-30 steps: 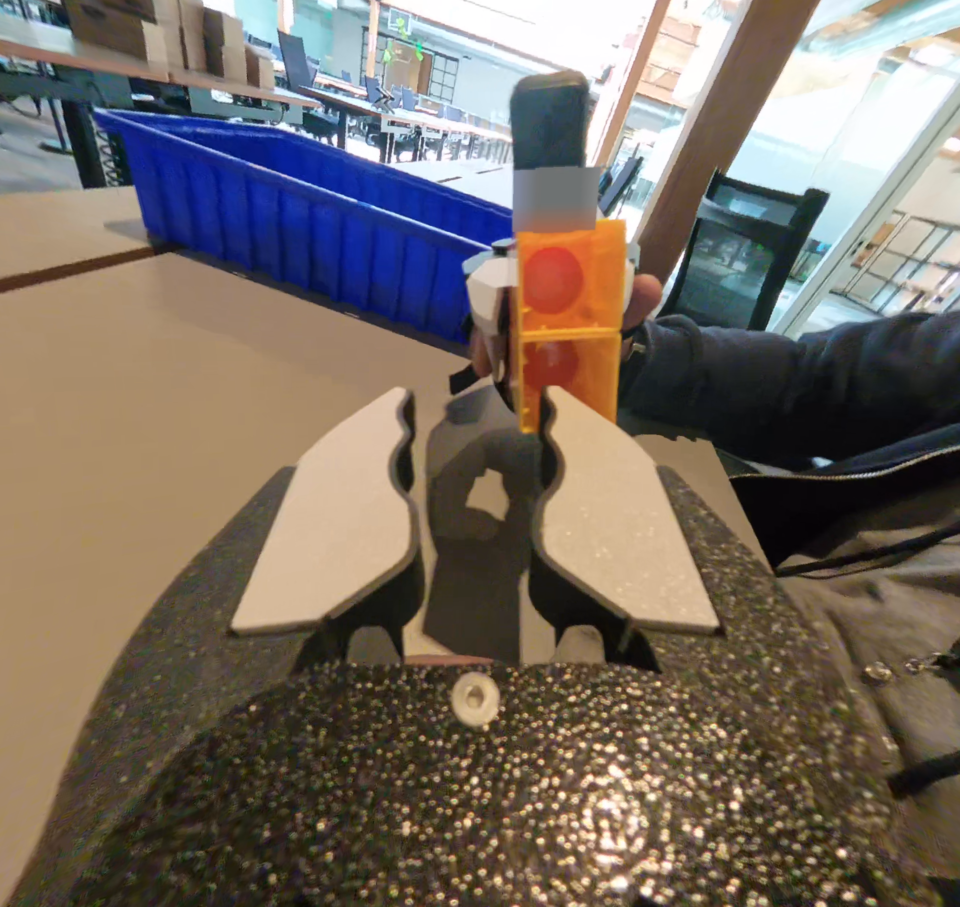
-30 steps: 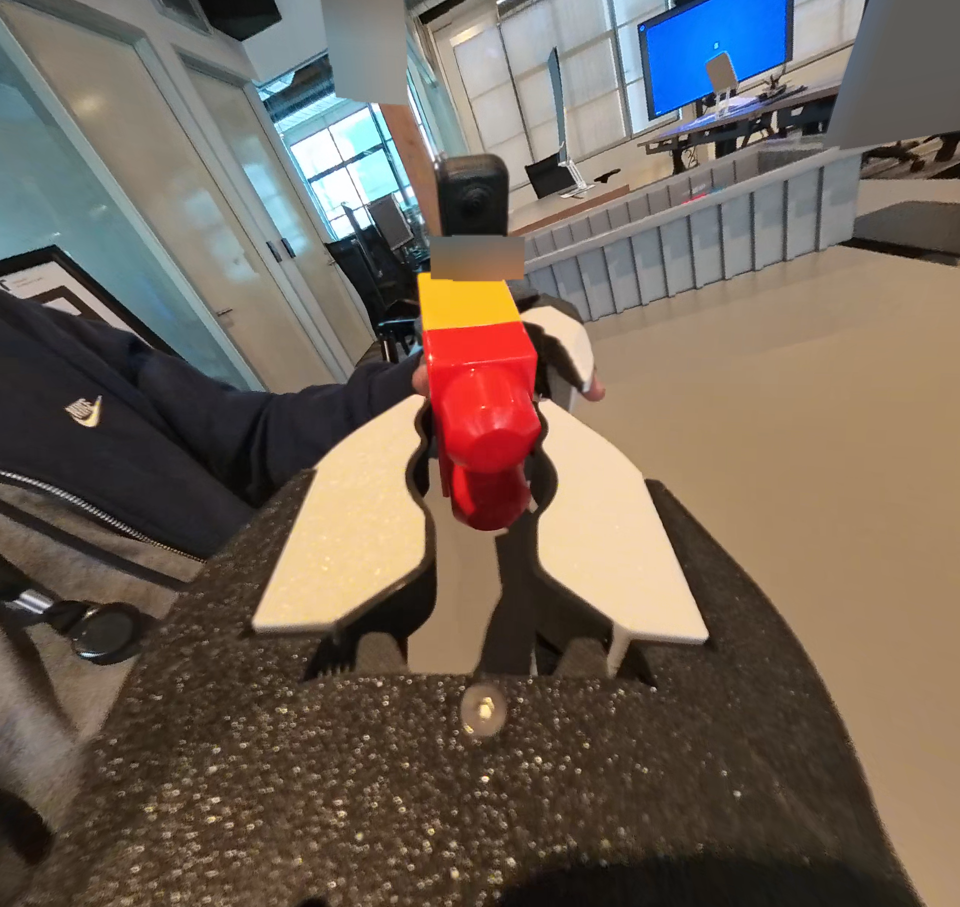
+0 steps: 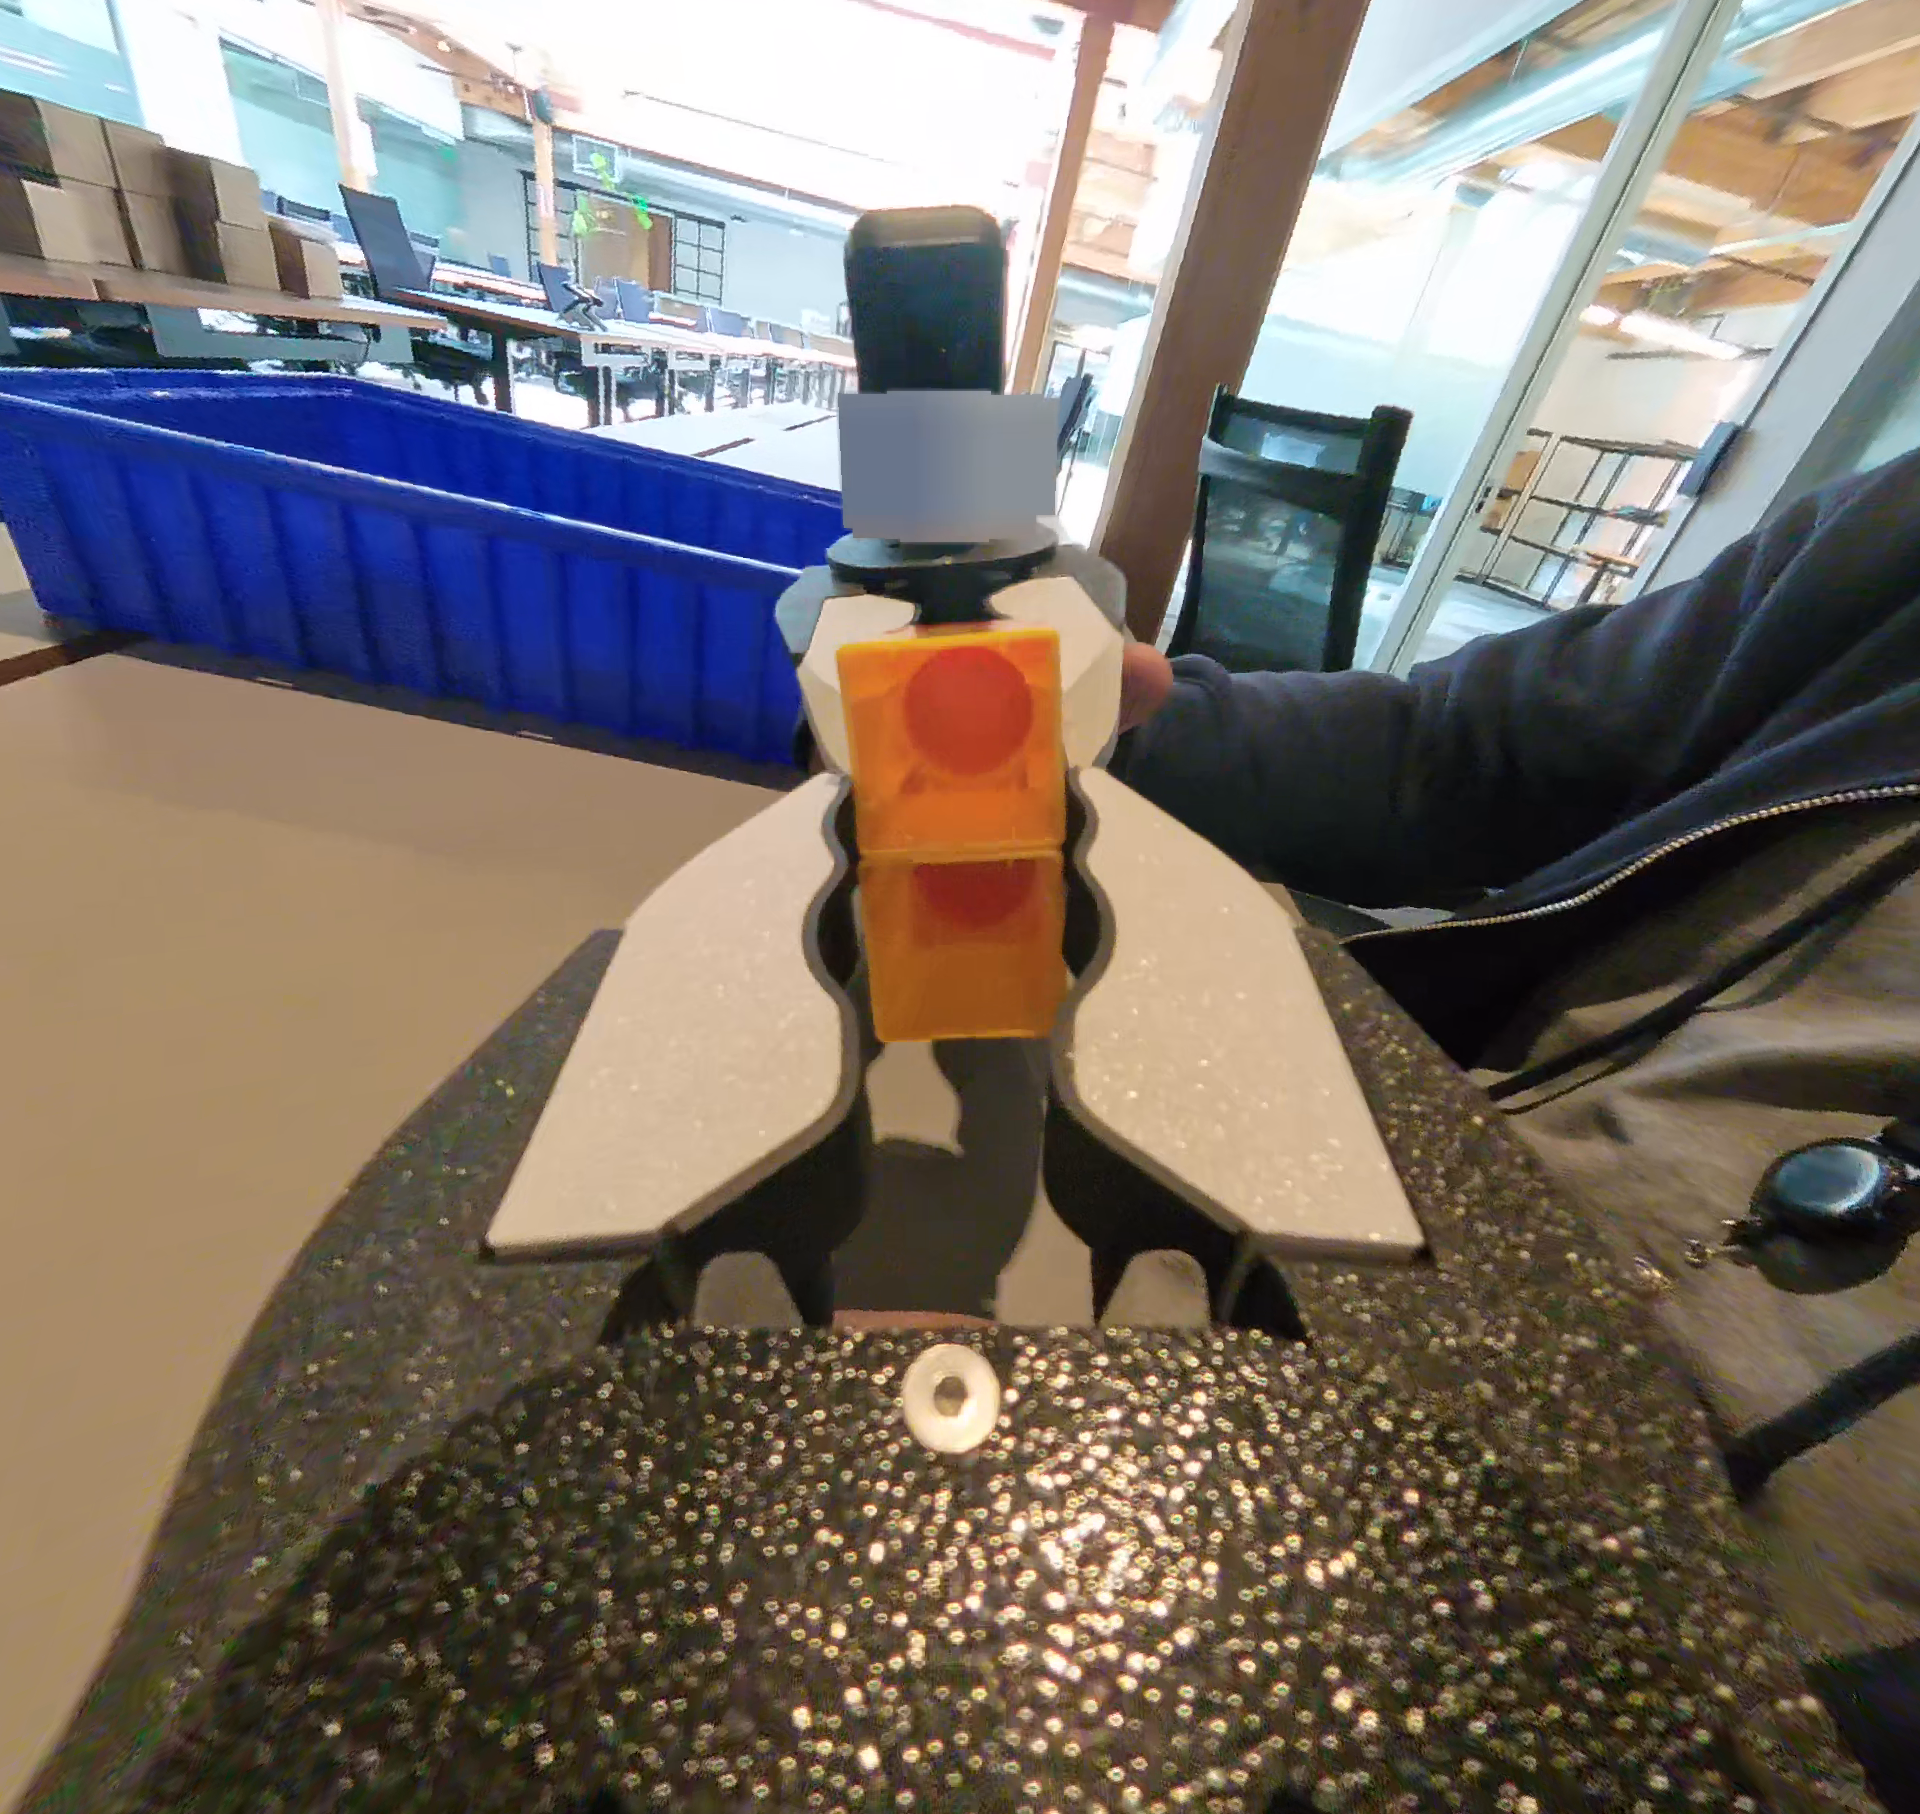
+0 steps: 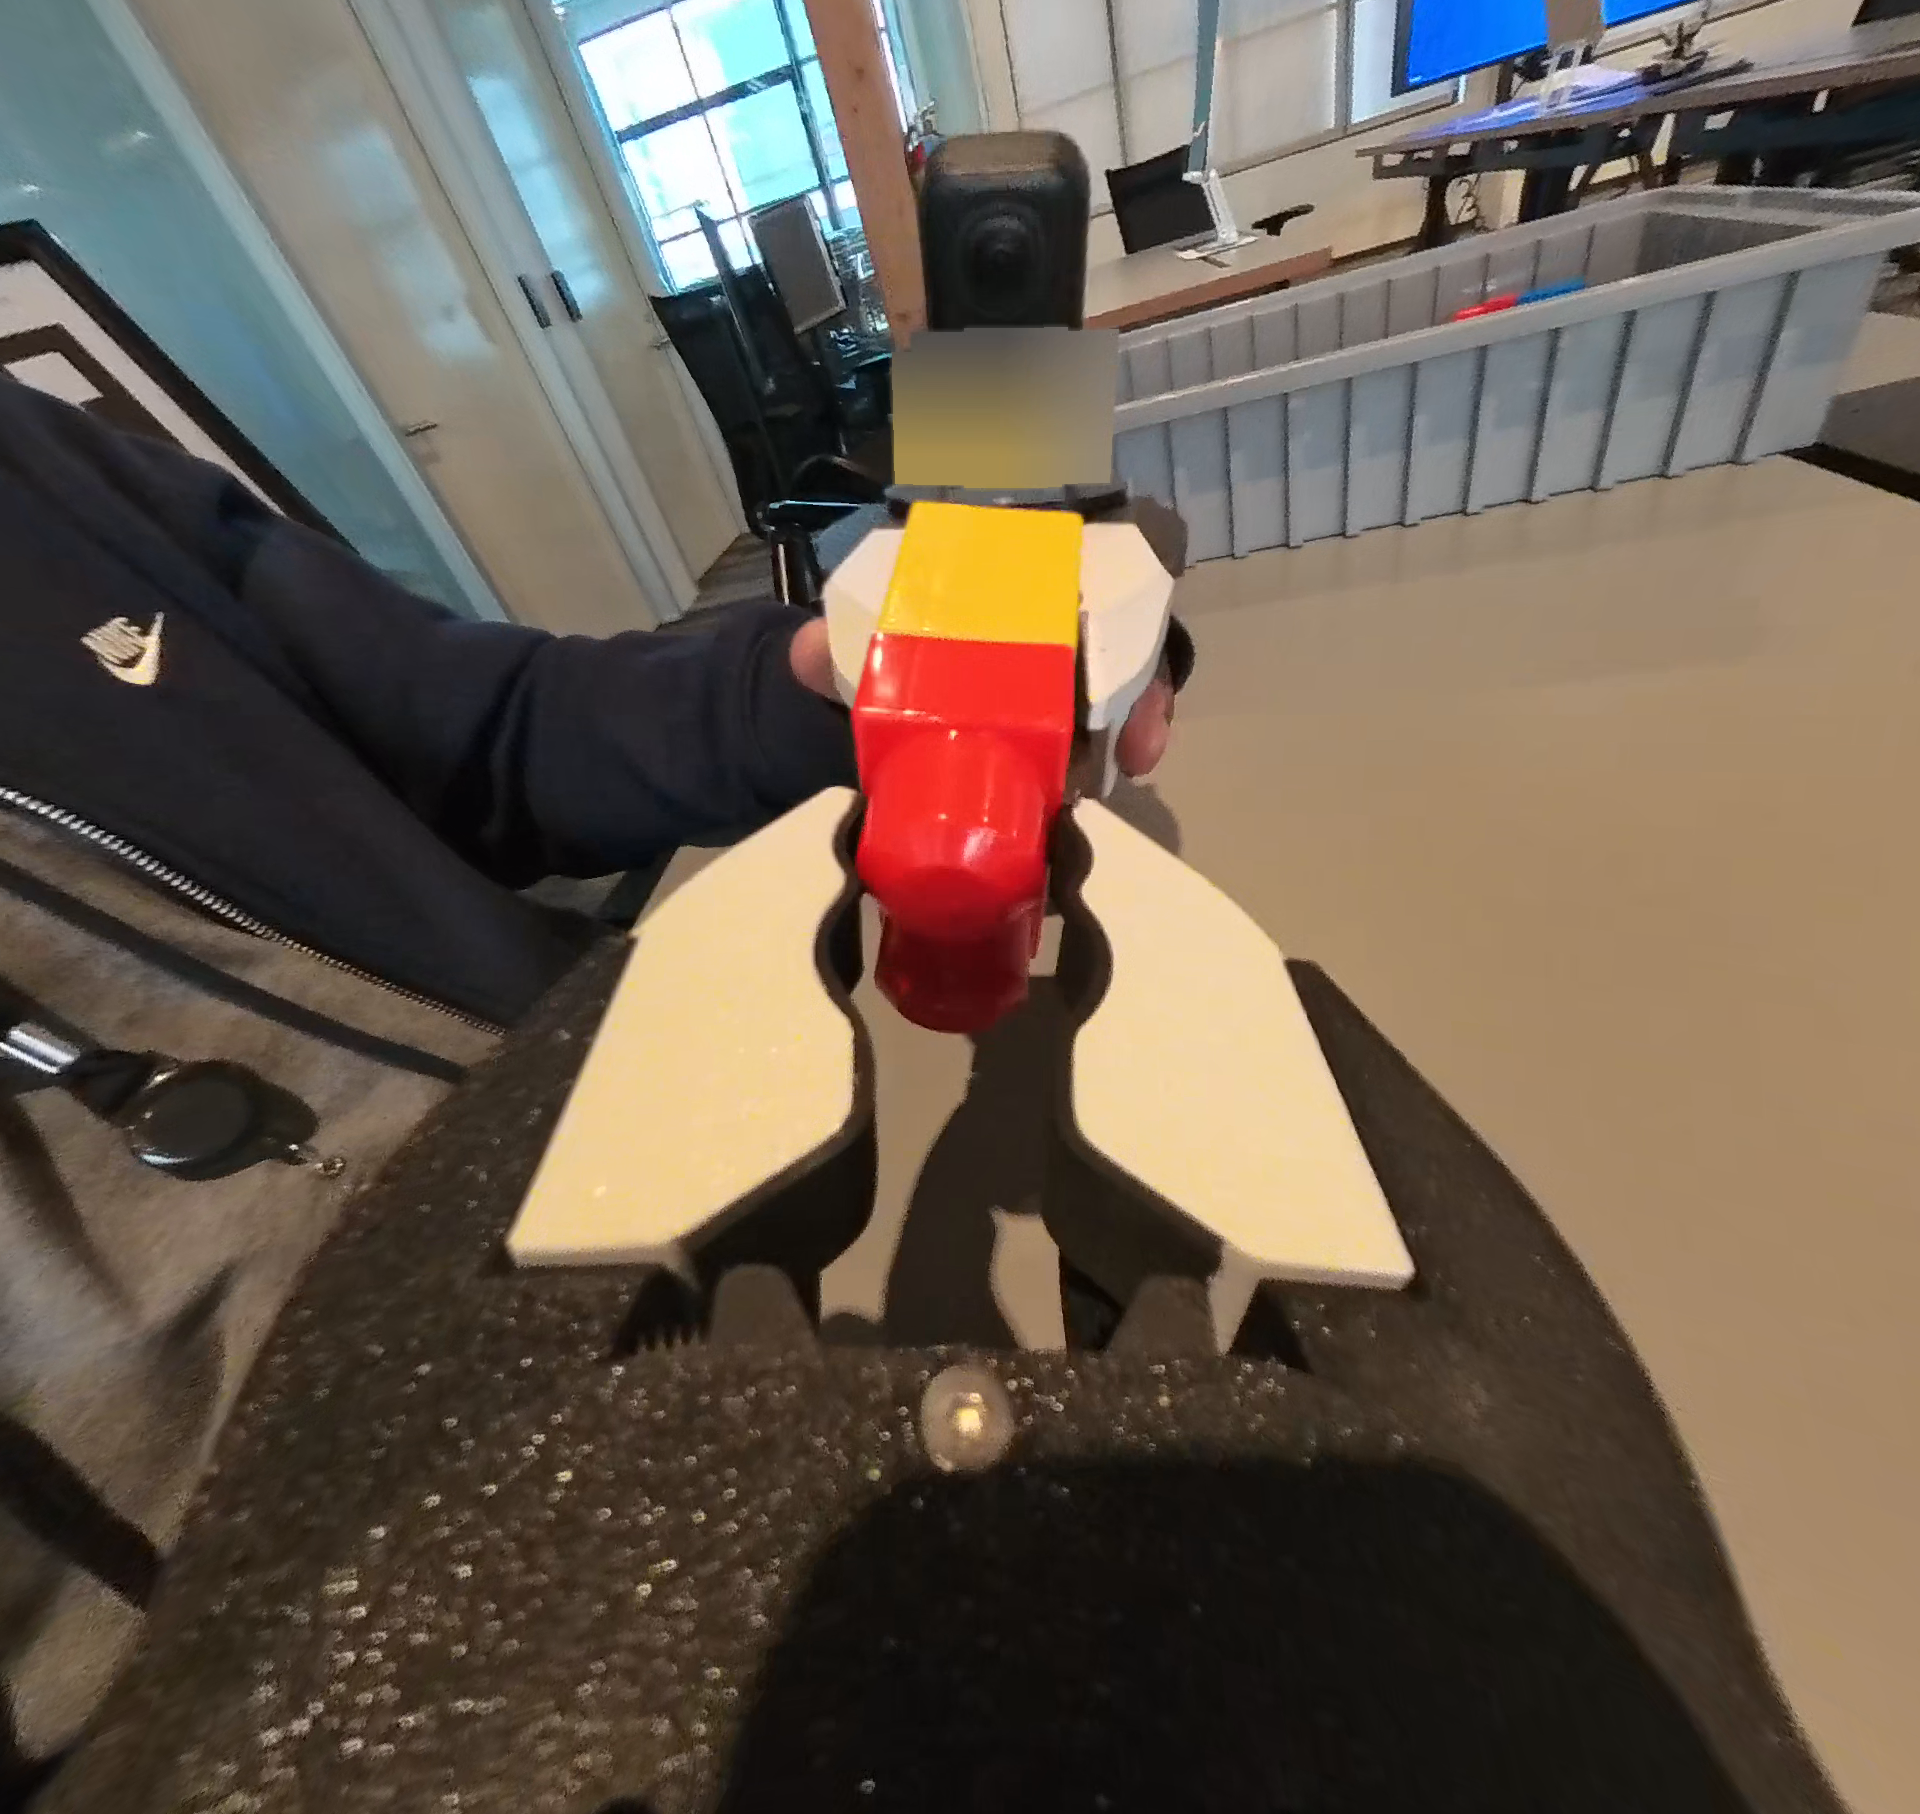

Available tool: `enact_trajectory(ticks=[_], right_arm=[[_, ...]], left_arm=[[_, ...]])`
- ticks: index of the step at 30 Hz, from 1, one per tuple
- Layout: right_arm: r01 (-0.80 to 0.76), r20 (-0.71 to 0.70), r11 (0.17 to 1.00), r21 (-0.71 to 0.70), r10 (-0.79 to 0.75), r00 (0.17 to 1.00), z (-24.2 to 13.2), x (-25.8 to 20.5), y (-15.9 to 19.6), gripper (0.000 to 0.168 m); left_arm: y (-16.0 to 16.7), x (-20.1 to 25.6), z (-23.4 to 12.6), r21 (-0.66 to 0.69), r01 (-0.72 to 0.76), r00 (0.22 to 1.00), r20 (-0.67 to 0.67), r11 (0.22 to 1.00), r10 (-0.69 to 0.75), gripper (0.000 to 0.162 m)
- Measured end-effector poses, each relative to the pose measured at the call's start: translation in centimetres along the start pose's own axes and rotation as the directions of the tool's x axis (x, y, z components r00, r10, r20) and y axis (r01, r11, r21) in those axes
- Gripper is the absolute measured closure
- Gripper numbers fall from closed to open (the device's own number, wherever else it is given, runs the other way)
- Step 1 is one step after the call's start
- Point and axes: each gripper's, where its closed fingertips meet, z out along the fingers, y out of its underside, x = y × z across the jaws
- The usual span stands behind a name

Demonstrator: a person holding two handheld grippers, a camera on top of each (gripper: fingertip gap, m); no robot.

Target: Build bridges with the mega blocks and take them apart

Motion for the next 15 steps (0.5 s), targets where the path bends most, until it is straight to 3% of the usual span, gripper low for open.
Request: enact_trajectory(ticks=[9,15], right_arm=[[0.038,-0.178,0.998,0.059,-0.027,0.984,-0.8,1.4,-2.0,0.134],[0.009,-0.061,0.999,0.051,-0.006,0.998,-0.7,0.2,-1.5,0.135]], left_arm=[[-1.1,-1.1,0.4,0.011,-0.117,0.979,0.167,0.993,0.114,0.126],[-1.0,0.0,0.4,0.063,-0.023,0.999,0.037,0.998,0.021,0.126]])
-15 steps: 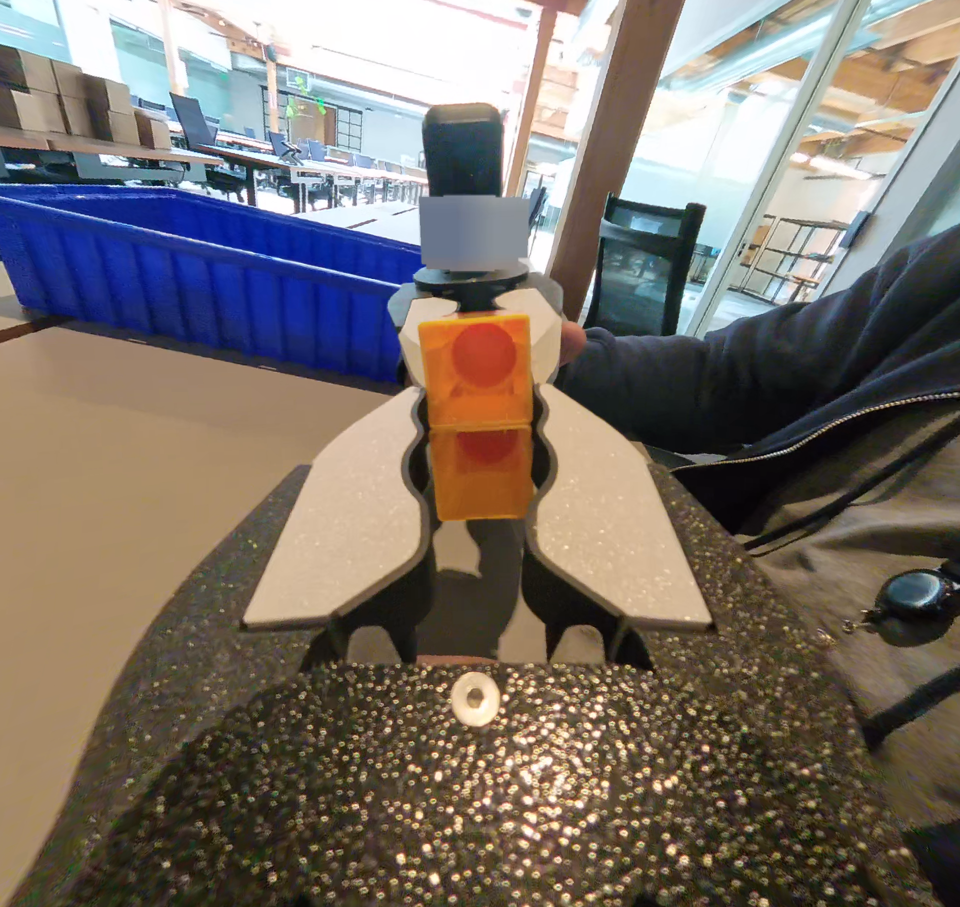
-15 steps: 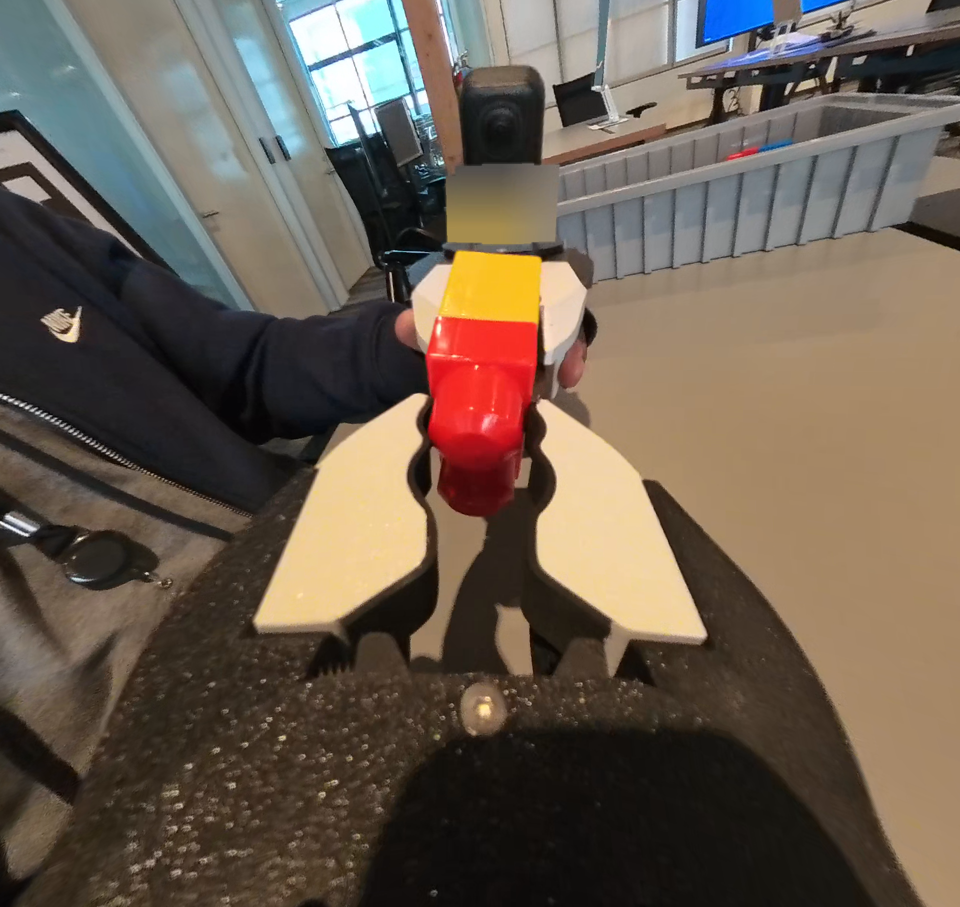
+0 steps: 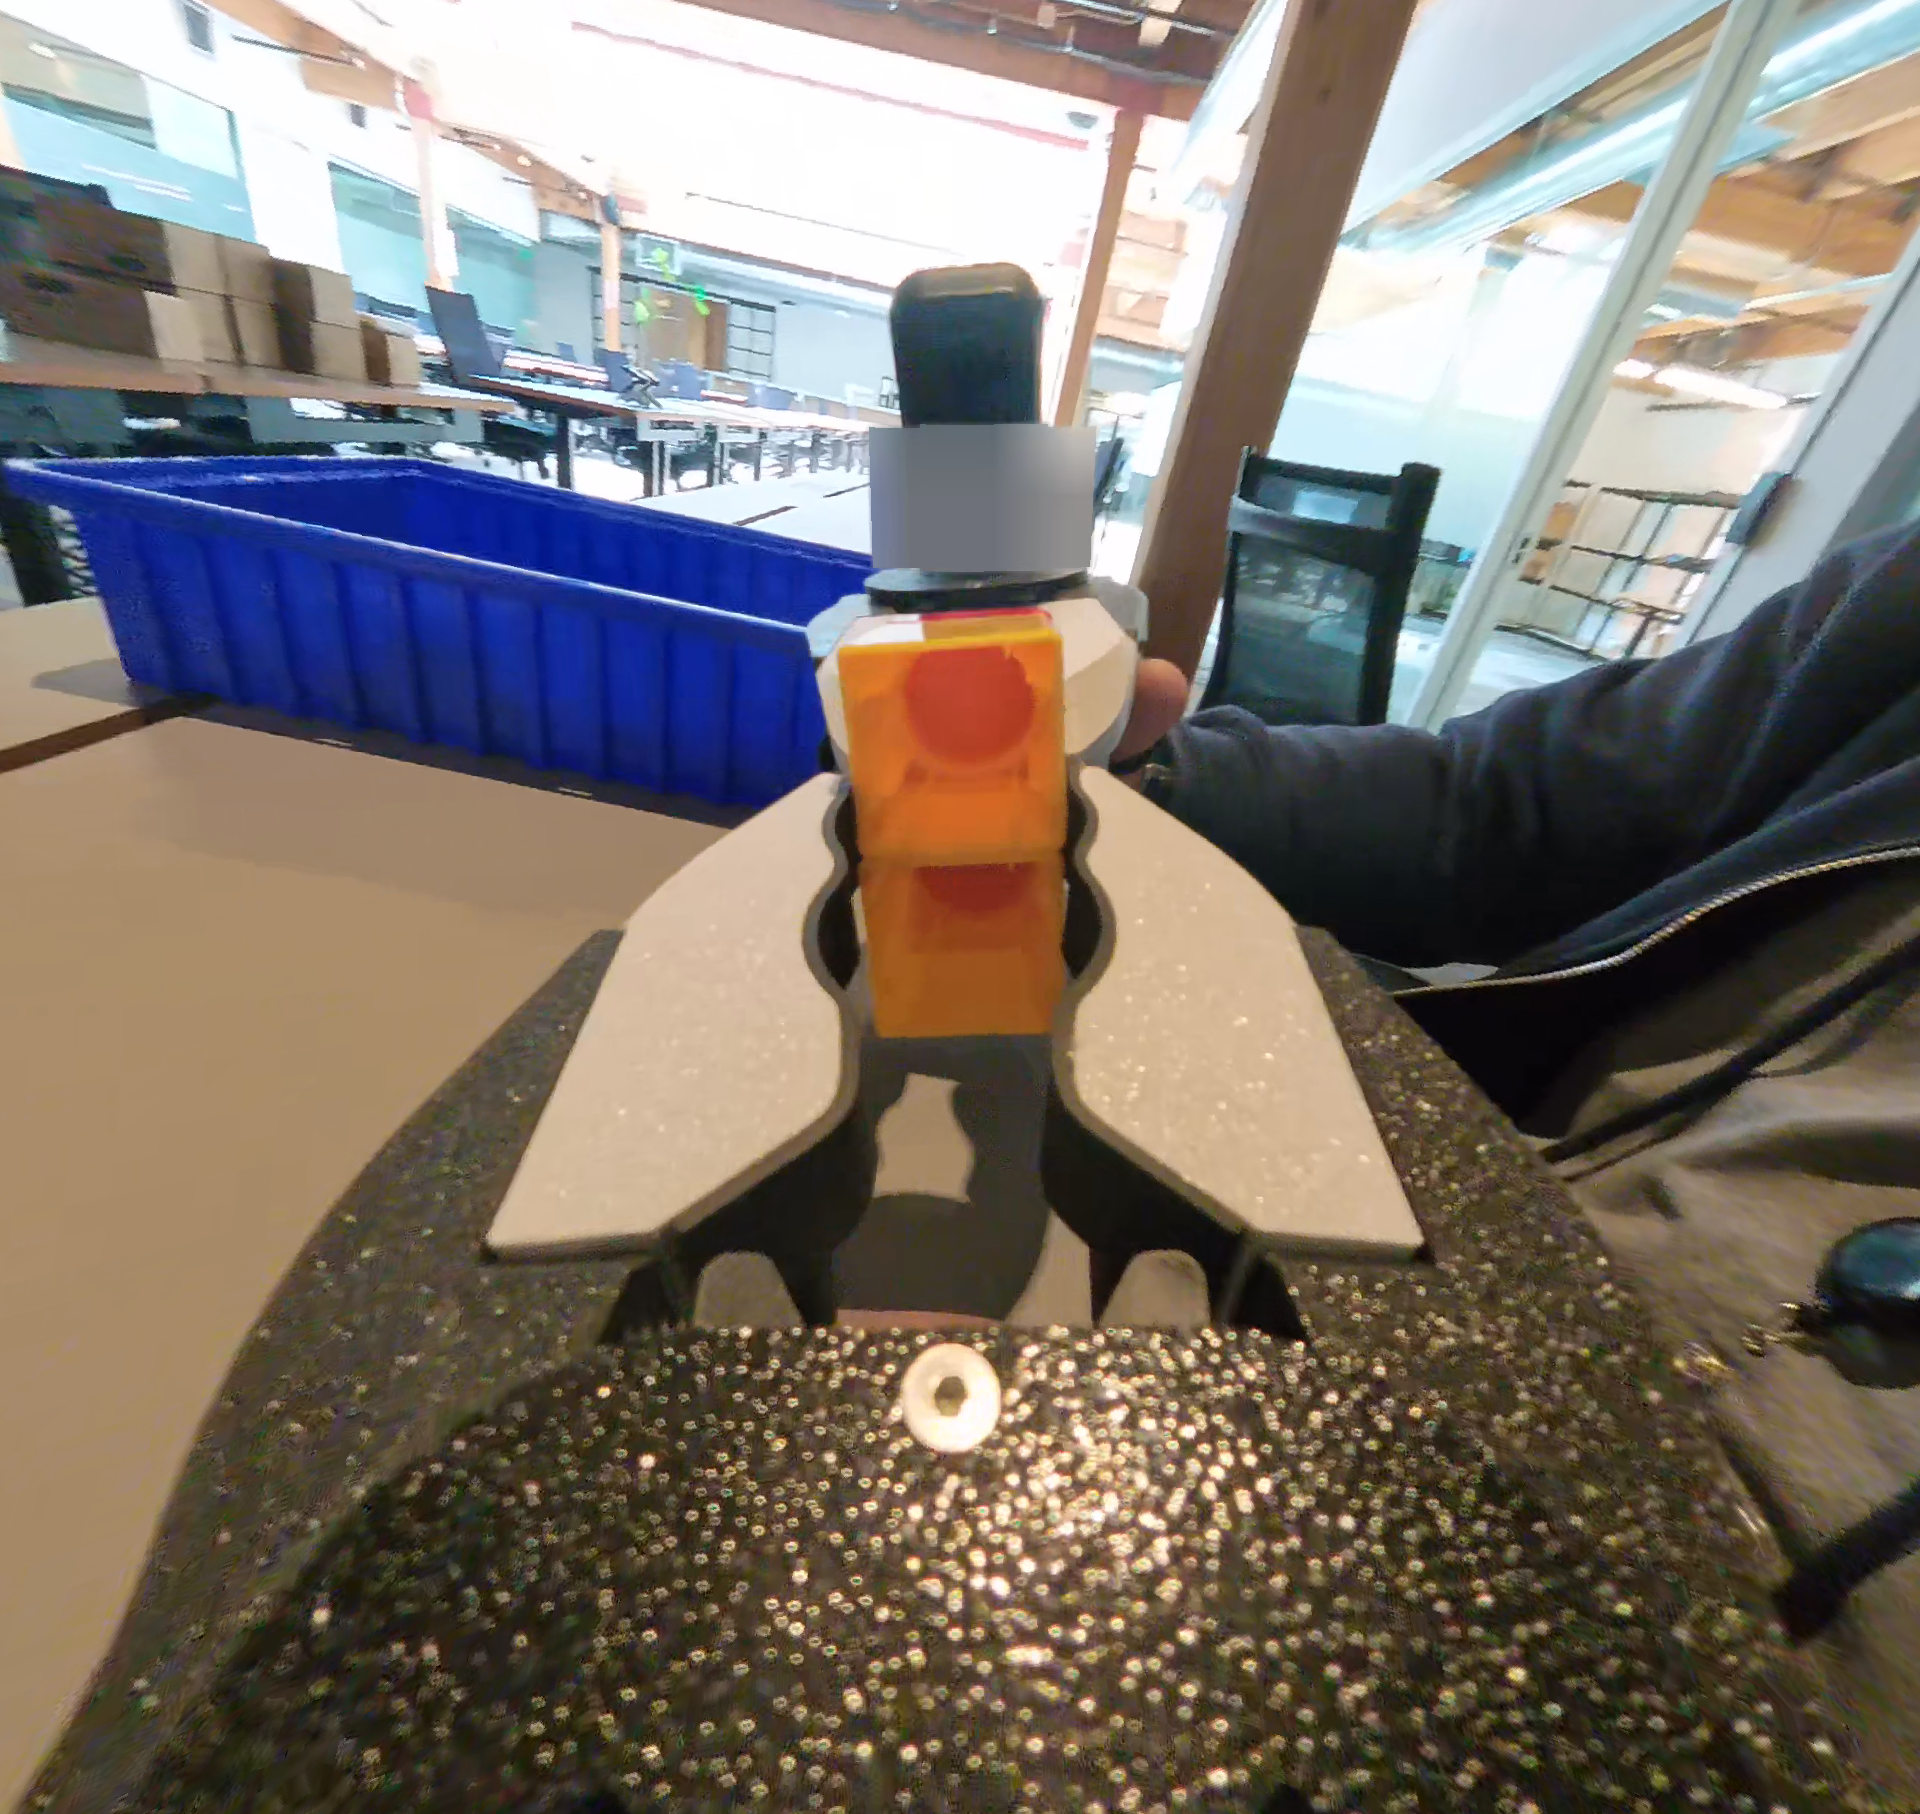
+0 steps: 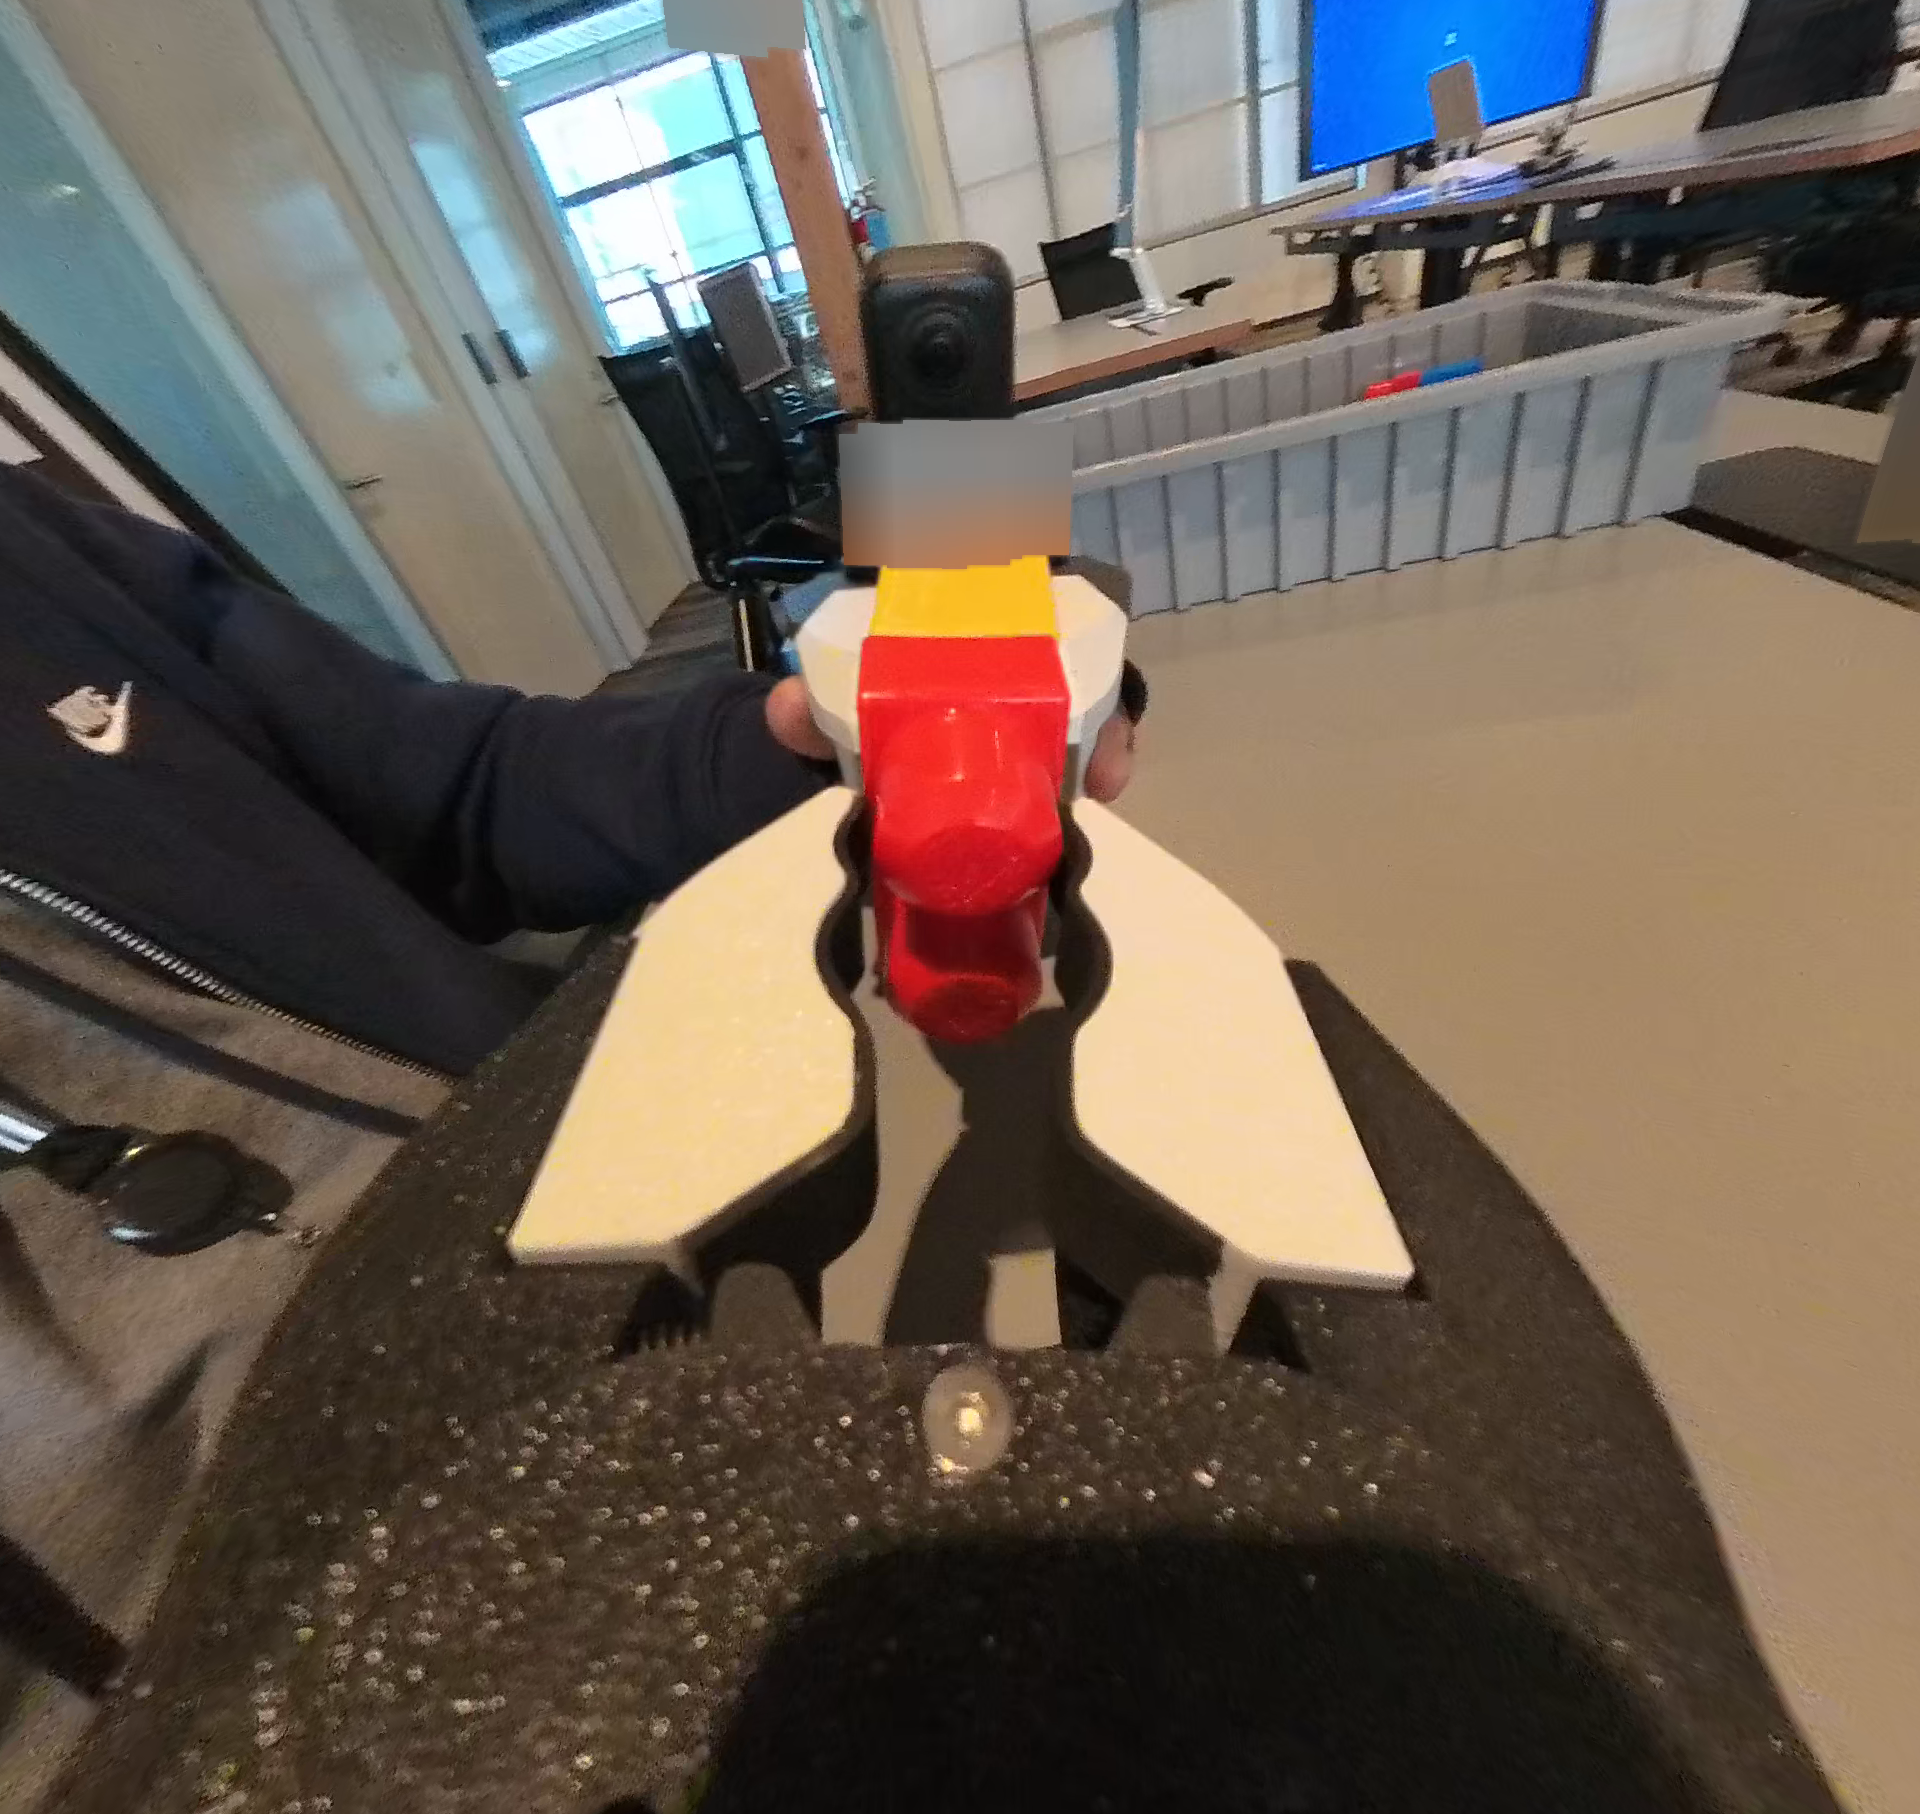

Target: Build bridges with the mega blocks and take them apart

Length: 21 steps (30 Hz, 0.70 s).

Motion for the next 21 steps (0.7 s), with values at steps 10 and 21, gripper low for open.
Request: enact_trajectory(ticks=[10,21], right_arm=[[-0.001,0.028,1.000,0.019,0.001,1.000,-0.1,-0.3,-0.3,0.135],[0.032,0.049,0.999,0.028,-0.033,0.998,-0.6,-1.2,-1.1,0.136]], left_arm=[[-0.1,0.0,-0.1,0.018,0.016,1.000,-0.016,1.000,-0.015,0.126],[-0.8,1.0,-0.2,0.064,0.032,0.997,-0.073,0.997,-0.027,0.126]])
